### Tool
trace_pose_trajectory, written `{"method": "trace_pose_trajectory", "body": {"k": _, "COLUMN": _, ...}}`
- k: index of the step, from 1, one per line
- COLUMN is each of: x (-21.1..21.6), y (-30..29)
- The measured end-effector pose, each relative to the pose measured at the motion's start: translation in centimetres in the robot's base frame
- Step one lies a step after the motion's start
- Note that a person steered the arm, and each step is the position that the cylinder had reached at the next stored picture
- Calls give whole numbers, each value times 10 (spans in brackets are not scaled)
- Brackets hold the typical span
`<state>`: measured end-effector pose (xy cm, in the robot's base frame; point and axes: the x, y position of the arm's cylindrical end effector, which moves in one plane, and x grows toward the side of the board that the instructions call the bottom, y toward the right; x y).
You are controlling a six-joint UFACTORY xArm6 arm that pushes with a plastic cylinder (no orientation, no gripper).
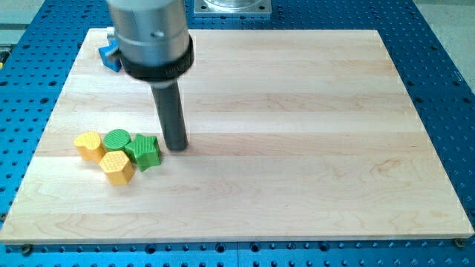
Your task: Push the red star downwards
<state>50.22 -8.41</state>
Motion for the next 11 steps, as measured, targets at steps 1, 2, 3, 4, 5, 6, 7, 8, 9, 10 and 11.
{"method": "trace_pose_trajectory", "body": {"k": 1, "x": 32, "y": 10}}
{"method": "trace_pose_trajectory", "body": {"k": 2, "x": -58, "y": 10}}
{"method": "trace_pose_trajectory", "body": {"k": 3, "x": -169, "y": 14}}
{"method": "trace_pose_trajectory", "body": {"k": 4, "x": -277, "y": -2}}
{"method": "trace_pose_trajectory", "body": {"k": 5, "x": -310, "y": -52}}
{"method": "trace_pose_trajectory", "body": {"k": 6, "x": -282, "y": -62}}
{"method": "trace_pose_trajectory", "body": {"k": 7, "x": -258, "y": -58}}
{"method": "trace_pose_trajectory", "body": {"k": 8, "x": -310, "y": -37}}
{"method": "trace_pose_trajectory", "body": {"k": 9, "x": -252, "y": -71}}
{"method": "trace_pose_trajectory", "body": {"k": 10, "x": -195, "y": -78}}
{"method": "trace_pose_trajectory", "body": {"k": 11, "x": -251, "y": -49}}
